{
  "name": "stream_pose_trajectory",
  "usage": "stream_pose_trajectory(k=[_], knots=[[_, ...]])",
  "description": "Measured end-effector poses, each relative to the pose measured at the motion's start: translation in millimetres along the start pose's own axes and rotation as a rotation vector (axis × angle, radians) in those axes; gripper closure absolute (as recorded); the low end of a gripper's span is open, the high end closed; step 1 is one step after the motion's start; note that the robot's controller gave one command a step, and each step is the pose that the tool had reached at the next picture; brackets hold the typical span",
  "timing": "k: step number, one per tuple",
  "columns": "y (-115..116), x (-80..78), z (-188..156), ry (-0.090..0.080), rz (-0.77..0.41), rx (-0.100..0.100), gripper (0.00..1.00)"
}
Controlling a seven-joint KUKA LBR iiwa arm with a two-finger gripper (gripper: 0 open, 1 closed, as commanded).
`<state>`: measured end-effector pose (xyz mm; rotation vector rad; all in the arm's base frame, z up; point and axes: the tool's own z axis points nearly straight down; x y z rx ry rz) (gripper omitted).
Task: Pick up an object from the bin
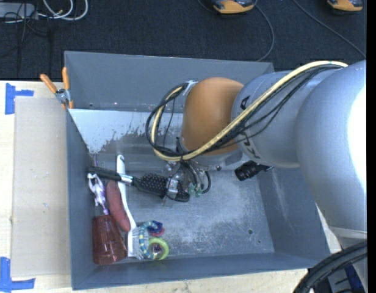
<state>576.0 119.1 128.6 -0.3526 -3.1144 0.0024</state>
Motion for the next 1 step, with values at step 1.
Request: stream_pose_trajectory(k=[1], knots=[[0.7, -1.6, -22.4, -0.007, -0.001, -0.003, 1.0]])
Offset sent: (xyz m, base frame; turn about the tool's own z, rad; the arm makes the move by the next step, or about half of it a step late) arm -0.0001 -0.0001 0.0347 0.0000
